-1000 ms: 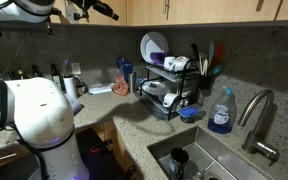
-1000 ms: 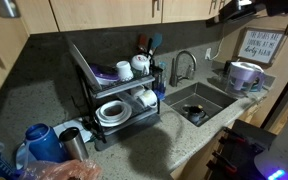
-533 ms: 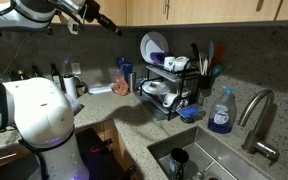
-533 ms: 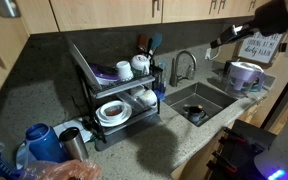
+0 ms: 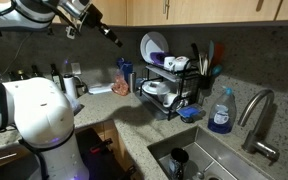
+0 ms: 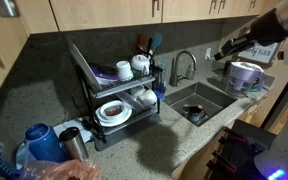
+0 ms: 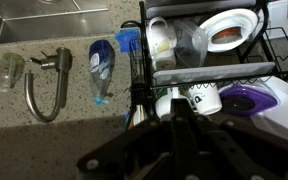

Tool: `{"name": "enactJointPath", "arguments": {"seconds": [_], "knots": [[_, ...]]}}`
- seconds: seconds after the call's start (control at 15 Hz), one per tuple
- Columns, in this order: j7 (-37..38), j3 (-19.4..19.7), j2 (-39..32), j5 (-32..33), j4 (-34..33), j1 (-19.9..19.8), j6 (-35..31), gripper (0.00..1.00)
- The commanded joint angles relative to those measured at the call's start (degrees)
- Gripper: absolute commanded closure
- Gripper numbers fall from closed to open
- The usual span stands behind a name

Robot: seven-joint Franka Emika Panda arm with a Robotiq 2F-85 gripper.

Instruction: Close the open upper cabinet doors

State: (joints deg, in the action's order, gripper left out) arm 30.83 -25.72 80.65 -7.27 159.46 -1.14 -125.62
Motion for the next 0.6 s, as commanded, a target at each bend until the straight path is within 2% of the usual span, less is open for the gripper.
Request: {"name": "enactJointPath", "arguments": {"seconds": [0.0,0.2,0.53], "knots": [[1.06,1.24,-1.02,-0.50,-0.06,-0.99,3.01,1.00],[1.04,2.53,-2.05,-0.47,0.03,-2.31,3.90,1.00],[1.39,5.33,-4.82,-0.29,-0.58,-6.12,1.37,1.00]]}}
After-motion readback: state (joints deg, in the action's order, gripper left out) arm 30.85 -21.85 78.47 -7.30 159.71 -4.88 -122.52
